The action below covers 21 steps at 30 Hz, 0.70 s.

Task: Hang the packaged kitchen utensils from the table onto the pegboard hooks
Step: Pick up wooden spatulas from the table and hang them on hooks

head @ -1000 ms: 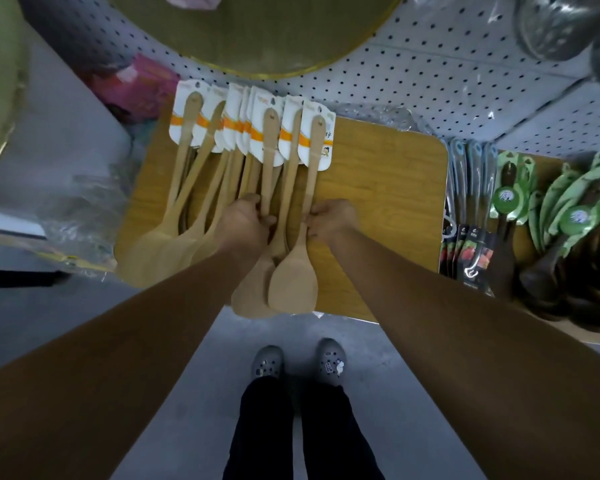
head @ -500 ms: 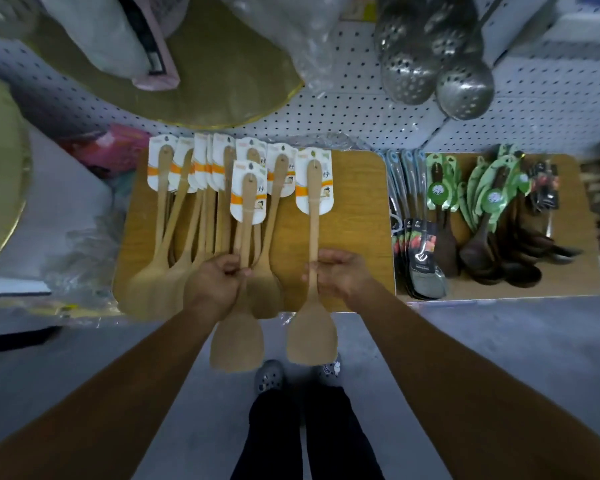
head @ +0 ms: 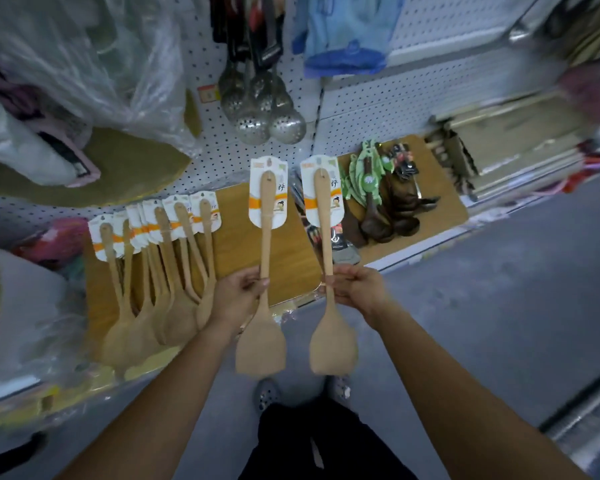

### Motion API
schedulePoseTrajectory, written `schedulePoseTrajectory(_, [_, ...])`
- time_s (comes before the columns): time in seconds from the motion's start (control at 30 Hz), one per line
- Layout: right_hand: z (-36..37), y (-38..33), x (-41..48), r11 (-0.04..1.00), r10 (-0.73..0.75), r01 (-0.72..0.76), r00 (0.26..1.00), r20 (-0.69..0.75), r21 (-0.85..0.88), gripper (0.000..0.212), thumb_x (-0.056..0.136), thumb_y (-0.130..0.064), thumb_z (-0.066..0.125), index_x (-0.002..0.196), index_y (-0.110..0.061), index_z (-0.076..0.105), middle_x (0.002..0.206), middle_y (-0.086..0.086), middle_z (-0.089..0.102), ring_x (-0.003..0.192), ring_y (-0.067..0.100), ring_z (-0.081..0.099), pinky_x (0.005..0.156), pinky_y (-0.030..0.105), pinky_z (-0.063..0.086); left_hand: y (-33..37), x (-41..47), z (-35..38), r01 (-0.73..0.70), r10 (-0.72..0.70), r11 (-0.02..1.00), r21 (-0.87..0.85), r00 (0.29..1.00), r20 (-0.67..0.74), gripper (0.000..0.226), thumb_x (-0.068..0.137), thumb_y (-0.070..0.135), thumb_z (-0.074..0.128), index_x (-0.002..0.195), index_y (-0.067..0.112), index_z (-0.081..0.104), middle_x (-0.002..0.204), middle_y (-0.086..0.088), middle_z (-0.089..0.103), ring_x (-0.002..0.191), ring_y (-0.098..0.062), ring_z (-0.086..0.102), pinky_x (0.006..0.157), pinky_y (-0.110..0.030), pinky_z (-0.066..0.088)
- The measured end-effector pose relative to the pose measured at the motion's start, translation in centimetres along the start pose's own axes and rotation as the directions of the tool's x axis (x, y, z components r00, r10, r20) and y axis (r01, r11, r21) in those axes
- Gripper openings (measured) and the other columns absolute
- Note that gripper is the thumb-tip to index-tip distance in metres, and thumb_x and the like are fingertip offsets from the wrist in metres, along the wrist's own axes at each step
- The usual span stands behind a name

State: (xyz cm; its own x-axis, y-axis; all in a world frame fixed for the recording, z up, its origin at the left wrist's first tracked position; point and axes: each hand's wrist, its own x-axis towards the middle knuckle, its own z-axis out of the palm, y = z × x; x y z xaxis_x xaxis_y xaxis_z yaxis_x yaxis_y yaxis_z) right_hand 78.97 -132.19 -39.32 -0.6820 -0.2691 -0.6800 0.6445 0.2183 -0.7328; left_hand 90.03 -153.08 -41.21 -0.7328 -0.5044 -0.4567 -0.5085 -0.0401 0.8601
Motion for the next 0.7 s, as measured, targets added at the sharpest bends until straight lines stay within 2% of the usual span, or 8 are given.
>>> schedulePoseTrajectory(0.07, [-3.0,-0.9,-1.9,0.997,-0.066,0.067,0.997,-0.034,0.029,0.016,0.088,0.007,0.066,0.102,-0.001,0.07,0.094,0.021,0.075,0.077,0.027,0.075,0.069,0.033,0.062,2.0,-0.8,2.1,-0.033,0.034,0.999,-0.026,0.998,0.047,0.026,0.085,0.001,0.072,0.101,0.021,0.069,0.087,0.008,0.072,0.083,-0.009,0.066,0.085,-0.031,0.054])
schedulePoseTrajectory(0.17, [-7.7,-1.5,-4.4,0.986,-0.131,0.139,0.987,-0.096,0.088,0.015,0.09,0.007,0.065,0.102,0.0,0.07,0.095,0.022,0.075,0.083,0.031,0.075,0.078,0.037,0.063,4.2,-2.1,6.0,-0.061,0.066,0.997,-0.047,0.991,0.118,0.029,0.084,-0.002,0.071,0.1,0.023,0.068,0.078,0.02,0.073,0.077,0.004,0.068,0.082,-0.025,0.056])
schedulePoseTrajectory(0.3, [-14.4,-1.1,-7.0,0.969,-0.151,0.182,0.972,-0.18,0.169,0.019,0.089,0.005,0.068,0.107,0.006,0.068,0.099,0.023,0.075,0.088,0.035,0.074,0.08,0.039,0.062,6.6,-4.3,11.6,-0.077,0.09,0.994,-0.081,0.979,0.181,0.03,0.086,-0.006,0.067,0.104,0.018,0.067,0.077,0.013,0.074,0.069,0.002,0.07,0.064,-0.013,0.054])
schedulePoseTrajectory(0.4, [-19.4,-0.5,-8.8,0.959,-0.16,0.2,0.967,-0.199,0.2,0.016,0.088,0.004,0.069,0.104,0.005,0.069,0.097,0.023,0.075,0.083,0.032,0.075,0.073,0.034,0.062,7.0,-5.8,15.6,-0.037,0.052,0.996,-0.082,0.978,0.202,0.036,0.084,-0.003,0.07,0.116,0.013,0.068,0.097,0.001,0.074,0.088,-0.014,0.072,0.078,-0.027,0.059])
schedulePoseTrajectory(0.47, [-22.8,0.2,-9.9,0.955,-0.154,0.203,0.963,-0.223,0.217,0.01,0.089,0.004,0.068,0.098,0.001,0.071,0.095,0.021,0.076,0.081,0.029,0.075,0.073,0.033,0.062,7.4,-7.2,18.4,-0.025,0.038,0.998,-0.063,0.974,0.223,0.037,0.084,-0.003,0.071,0.118,0.013,0.068,0.102,-0.003,0.074,0.087,-0.016,0.07,0.087,-0.039,0.059])
schedulePoseTrajectory(0.5, [-24.5,0.6,-10.3,0.953,-0.153,0.206,0.96,-0.234,0.221,0.009,0.089,0.004,0.068,0.096,-0.001,0.071,0.095,0.021,0.076,0.082,0.03,0.075,0.075,0.034,0.062,7.6,-7.8,20.0,-0.021,0.033,0.998,-0.056,0.972,0.234,0.037,0.085,-0.002,0.07,0.12,0.011,0.068,0.104,-0.004,0.073,0.084,-0.014,0.069,0.086,-0.039,0.058])
schedulePoseTrajectory(0.63, [-31.6,2.0,-11.9,0.949,-0.144,0.212,0.949,-0.28,0.233,0.011,0.09,0.004,0.067,0.1,0.001,0.071,0.099,0.021,0.075,0.086,0.033,0.075,0.075,0.035,0.062,9.1,-10.0,26.9,-0.046,0.061,0.997,-0.059,0.958,0.282,0.037,0.088,-0.005,0.065,0.123,0.005,0.065,0.095,0.0,0.071,0.075,-0.005,0.068,0.068,-0.021,0.057])
schedulePoseTrajectory(0.7, [-35.0,2.2,-13.0,0.941,-0.145,0.227,0.94,-0.308,0.252,0.013,0.089,0.003,0.068,0.101,0.002,0.07,0.098,0.02,0.076,0.083,0.03,0.076,0.071,0.032,0.061,10.2,-11.0,30.3,-0.057,0.078,0.995,-0.076,0.947,0.312,0.035,0.088,-0.006,0.064,0.122,0.004,0.064,0.094,0.0,0.071,0.074,-0.004,0.069,0.067,-0.018,0.056])
